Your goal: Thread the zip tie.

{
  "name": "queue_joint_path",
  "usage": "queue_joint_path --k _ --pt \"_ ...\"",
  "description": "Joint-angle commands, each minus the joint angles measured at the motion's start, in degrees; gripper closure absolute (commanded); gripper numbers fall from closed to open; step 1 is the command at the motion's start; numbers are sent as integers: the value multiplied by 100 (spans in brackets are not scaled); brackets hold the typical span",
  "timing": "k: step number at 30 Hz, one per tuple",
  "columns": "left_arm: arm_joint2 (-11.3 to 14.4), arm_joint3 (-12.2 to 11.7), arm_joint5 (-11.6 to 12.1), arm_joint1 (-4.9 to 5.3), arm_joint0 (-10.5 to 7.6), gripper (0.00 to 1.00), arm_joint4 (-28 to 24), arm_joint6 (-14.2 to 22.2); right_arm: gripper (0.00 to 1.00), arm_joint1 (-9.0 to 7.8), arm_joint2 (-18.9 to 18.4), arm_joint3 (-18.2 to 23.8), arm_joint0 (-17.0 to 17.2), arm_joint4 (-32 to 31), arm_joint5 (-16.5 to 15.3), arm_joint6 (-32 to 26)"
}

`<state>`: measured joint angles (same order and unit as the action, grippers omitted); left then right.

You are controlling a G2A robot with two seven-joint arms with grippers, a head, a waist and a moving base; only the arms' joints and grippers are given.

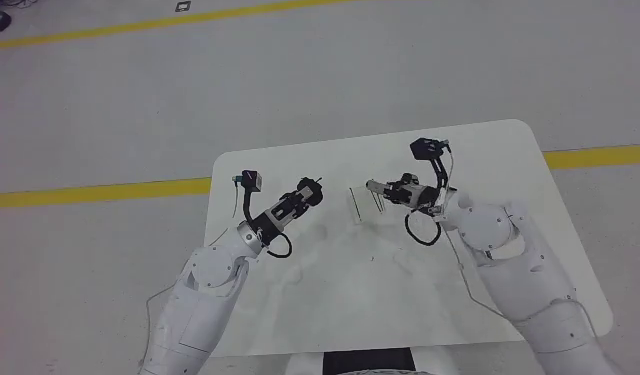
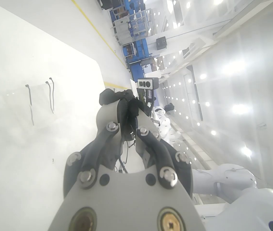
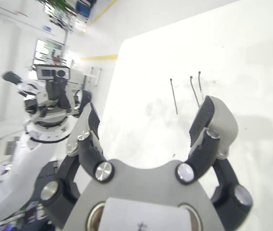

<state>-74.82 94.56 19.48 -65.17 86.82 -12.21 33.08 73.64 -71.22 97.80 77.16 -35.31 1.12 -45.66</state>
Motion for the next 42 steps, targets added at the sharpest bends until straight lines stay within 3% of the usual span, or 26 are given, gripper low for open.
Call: queue_joint_path --k 1,8,14,27,42 --pt "0 0 0 0 0 100 0 0 0 22 308 -166 -356 -246 31 -344" --pt "0 0 0 0 0 100 0 0 0 175 1102 -1191 -1400 -116 50 -937" --pt "0 0 0 0 0 100 0 0 0 290 1590 -1903 -1798 10 64 -1137" --pt "0 0 0 0 0 100 0 0 0 303 1709 -1893 -1735 -98 156 -1003" --pt "0 0 0 0 0 100 0 0 0 502 2179 -2832 -2065 119 155 -367"
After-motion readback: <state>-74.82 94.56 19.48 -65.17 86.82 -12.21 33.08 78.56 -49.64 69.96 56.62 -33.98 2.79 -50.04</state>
